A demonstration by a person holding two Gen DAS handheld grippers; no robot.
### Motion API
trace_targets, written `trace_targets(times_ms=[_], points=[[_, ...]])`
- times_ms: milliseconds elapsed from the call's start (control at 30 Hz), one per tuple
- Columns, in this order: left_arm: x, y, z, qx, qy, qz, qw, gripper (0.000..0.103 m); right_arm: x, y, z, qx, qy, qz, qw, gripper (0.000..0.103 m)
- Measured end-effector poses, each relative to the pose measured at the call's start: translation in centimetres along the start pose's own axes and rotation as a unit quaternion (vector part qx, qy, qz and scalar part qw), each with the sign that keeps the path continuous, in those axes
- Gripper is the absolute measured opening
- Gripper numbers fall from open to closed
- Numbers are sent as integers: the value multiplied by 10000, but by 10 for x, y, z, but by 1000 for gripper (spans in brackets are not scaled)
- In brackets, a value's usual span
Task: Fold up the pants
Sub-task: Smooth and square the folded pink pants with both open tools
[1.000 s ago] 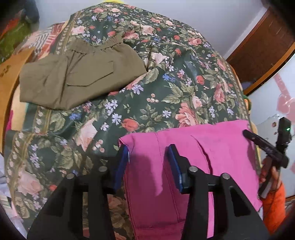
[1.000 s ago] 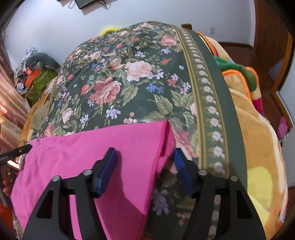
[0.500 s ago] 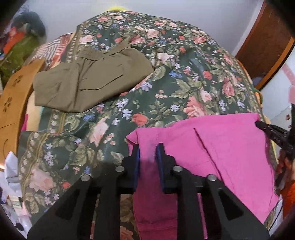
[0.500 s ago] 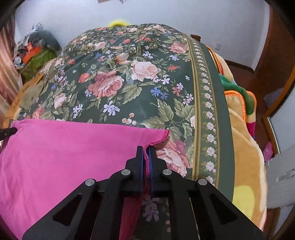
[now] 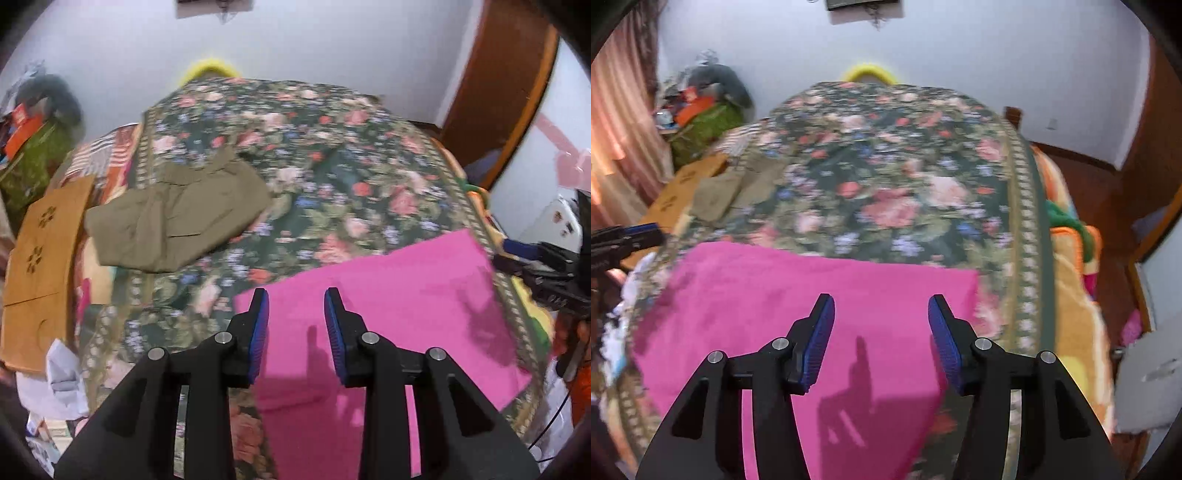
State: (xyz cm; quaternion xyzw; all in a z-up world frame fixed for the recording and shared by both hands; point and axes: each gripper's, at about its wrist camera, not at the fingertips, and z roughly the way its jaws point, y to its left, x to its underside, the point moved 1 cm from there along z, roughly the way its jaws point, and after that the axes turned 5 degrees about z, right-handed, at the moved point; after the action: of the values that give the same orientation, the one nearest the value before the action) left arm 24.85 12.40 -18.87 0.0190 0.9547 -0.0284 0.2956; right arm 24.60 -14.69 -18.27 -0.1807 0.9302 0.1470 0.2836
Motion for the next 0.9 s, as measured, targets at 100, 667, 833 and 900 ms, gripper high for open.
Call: trace_targets(times_ms=[100, 667, 833, 900], points=[[3, -18, 11, 123, 161, 122, 9997, 33, 4, 19, 11, -222, 171, -51, 9996, 61], [51, -60, 43, 181, 800, 778, 9936, 57, 61, 60, 53, -323, 1209, -499, 9909, 81], [66, -59, 26, 104, 646, 667, 9956, 57, 78, 58, 34, -243, 1192, -516, 9912, 81], [71, -59, 19, 79, 595, 625, 9962, 58, 85, 56, 27, -179, 1145, -486, 9921, 81]])
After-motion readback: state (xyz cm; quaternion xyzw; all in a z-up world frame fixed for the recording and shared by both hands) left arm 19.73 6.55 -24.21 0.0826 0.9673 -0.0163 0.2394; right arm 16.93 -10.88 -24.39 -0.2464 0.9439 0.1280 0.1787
